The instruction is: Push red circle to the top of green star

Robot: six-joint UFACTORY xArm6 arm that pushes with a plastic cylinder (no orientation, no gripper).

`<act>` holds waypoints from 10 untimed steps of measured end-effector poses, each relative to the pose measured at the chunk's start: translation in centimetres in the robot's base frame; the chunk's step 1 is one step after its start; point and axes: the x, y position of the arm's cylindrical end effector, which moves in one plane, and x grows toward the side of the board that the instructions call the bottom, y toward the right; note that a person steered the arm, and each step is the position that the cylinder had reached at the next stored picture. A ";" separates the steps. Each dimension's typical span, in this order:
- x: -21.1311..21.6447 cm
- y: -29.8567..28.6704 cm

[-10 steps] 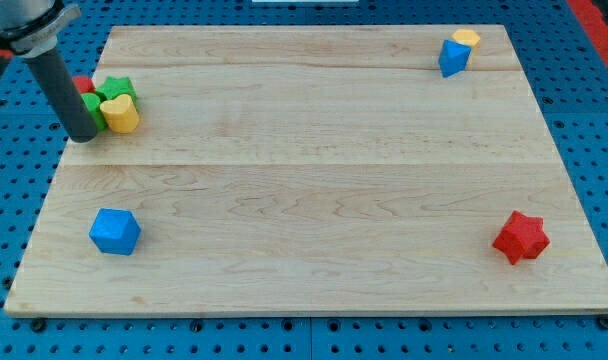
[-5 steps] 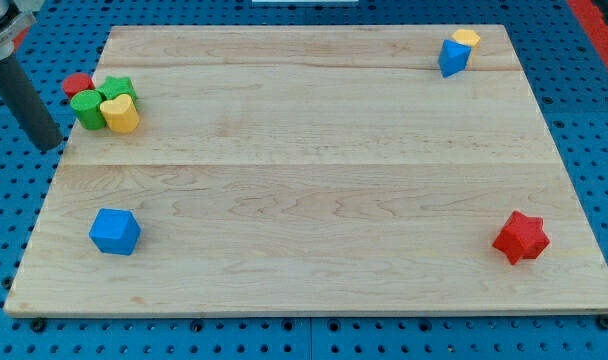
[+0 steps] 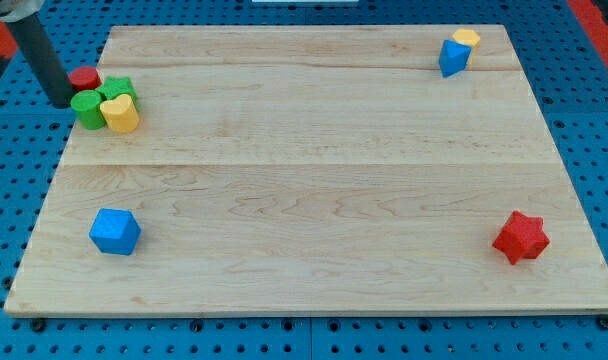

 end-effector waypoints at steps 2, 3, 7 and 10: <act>-3.0 0.0; -3.8 0.0; -8.8 0.1; -7.2 0.6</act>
